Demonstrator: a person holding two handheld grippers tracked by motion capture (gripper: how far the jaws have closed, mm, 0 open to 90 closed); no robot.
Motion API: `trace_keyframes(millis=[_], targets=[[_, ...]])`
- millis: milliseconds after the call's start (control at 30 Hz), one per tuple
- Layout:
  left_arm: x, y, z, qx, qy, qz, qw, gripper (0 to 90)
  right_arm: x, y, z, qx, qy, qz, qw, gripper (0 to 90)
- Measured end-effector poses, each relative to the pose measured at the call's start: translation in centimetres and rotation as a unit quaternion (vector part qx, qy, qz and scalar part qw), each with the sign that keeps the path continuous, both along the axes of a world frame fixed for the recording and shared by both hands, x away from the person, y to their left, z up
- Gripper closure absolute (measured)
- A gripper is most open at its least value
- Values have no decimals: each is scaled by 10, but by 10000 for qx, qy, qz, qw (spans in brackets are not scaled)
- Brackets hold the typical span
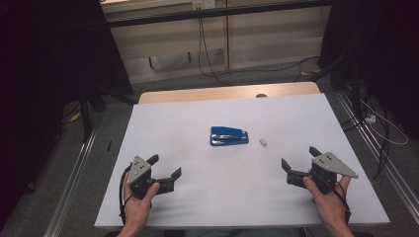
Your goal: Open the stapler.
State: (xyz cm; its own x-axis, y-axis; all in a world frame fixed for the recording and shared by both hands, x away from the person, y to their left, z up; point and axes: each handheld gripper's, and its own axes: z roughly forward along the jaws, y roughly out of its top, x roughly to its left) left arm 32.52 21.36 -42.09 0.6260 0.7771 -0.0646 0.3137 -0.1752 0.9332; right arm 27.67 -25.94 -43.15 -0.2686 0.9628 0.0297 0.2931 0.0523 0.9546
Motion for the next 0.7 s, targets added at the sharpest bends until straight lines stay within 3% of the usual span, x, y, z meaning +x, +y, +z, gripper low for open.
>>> trace_keyframes(millis=[100, 167, 300, 400, 600, 700], targets=[[0, 0, 0, 106, -12, -9, 9999, 39, -1, 0, 0, -6, 7, 43, 10000, 19], [0, -1, 1, 287, -53, -52, 9996, 39, -3, 1, 1, 46, 11, 98, 9999, 15], [2, -3, -1, 346, -26, -43, 9994, 39, -2, 4, 0, 31, 19, 228, 9997, 15], [4, -5, -2, 313, 75, -72, 9995, 41, 1, 4, -2, 22, 90, 229, 9997, 19], [4, -3, -3, 378, 74, 25, 9993, 46, 4, 8, -4, -102, 165, 275, 9994, 26], [6, -1, -3, 304, 117, 51, 9995, 51, 6, 10, -5, -125, 187, 251, 9994, 30]])
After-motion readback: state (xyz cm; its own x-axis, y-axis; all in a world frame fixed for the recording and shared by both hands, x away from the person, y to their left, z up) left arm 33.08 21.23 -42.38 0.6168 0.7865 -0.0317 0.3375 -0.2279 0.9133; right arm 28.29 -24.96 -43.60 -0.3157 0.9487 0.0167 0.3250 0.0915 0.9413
